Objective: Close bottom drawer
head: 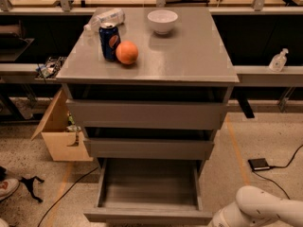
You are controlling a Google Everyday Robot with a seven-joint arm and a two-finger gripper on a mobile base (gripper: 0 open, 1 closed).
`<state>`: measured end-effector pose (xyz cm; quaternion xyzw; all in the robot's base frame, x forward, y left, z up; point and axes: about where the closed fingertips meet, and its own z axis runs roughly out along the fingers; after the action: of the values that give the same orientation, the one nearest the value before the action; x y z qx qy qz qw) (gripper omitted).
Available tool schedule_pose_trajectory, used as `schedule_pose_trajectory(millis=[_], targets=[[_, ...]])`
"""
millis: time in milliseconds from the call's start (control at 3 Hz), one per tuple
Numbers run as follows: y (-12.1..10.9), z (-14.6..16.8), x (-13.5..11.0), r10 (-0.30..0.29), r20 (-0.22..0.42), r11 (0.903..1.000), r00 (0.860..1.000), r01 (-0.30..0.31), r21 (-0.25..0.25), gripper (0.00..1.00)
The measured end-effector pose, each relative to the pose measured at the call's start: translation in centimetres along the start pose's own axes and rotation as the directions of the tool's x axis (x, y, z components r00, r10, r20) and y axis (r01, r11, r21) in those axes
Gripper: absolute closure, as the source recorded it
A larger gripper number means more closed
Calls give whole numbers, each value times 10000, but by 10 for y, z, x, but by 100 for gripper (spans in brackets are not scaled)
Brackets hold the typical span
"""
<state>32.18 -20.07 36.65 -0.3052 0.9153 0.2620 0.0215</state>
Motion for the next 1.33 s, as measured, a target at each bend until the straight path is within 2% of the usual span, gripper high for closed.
schedule_pose_trajectory(millis=[333, 667, 1000, 1333], targets=[[-9, 42, -9, -59, 105, 9979, 9999, 65, -645, 0], [-14, 77, -7, 78, -153, 9923, 9999, -97, -1234, 16], [-21, 101, 0, 217, -289, 9869, 9993, -260, -1595, 39], [-31, 117, 1, 265, 178, 9857, 9995, -231, -1672, 62]])
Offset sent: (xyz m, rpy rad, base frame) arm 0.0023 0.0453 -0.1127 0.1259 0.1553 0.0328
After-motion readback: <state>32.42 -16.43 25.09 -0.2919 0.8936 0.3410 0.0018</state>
